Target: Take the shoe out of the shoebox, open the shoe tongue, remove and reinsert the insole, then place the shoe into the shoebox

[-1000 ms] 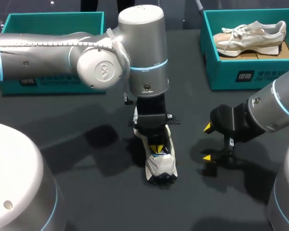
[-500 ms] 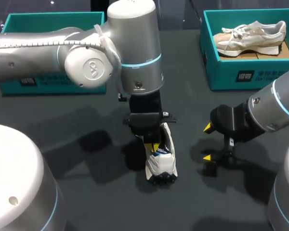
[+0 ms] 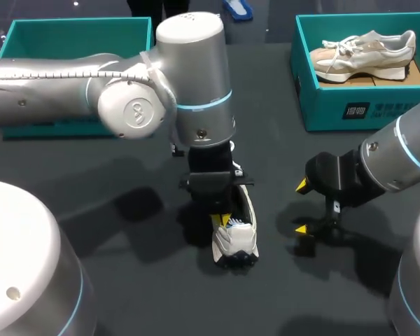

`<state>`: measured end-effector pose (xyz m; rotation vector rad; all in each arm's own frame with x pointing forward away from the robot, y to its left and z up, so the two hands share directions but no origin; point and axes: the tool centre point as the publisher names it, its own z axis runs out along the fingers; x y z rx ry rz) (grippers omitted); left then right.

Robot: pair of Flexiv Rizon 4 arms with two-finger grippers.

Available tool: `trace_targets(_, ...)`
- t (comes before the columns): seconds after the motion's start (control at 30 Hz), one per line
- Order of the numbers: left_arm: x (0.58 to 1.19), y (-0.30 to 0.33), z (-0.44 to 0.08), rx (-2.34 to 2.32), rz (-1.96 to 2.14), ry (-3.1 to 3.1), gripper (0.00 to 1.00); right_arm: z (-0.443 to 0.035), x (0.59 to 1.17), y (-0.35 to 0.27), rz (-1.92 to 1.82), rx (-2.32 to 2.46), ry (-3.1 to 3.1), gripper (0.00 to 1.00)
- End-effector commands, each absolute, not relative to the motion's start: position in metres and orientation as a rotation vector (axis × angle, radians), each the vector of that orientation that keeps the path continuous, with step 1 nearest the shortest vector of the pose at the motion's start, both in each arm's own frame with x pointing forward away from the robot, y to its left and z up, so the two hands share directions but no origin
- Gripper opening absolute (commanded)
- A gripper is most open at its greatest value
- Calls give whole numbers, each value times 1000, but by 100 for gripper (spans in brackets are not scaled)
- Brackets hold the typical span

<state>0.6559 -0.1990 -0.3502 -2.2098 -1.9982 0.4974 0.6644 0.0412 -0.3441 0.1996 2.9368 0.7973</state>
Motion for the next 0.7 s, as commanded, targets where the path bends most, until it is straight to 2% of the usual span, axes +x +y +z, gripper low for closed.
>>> trace_targets(0.03, 659, -211, -361, -2197, 490, -1982, 0, -343, 663, 41, 796, 200, 2935, 100)
trace_targets(0.4, 650, -212, -335, -2249, 494, -1973, 0, -343, 663, 41, 796, 200, 2935, 100)
trace_targets(0.7, 647, -222, -366, -2201, 475, -1947, 0, -343, 663, 41, 796, 200, 2935, 100)
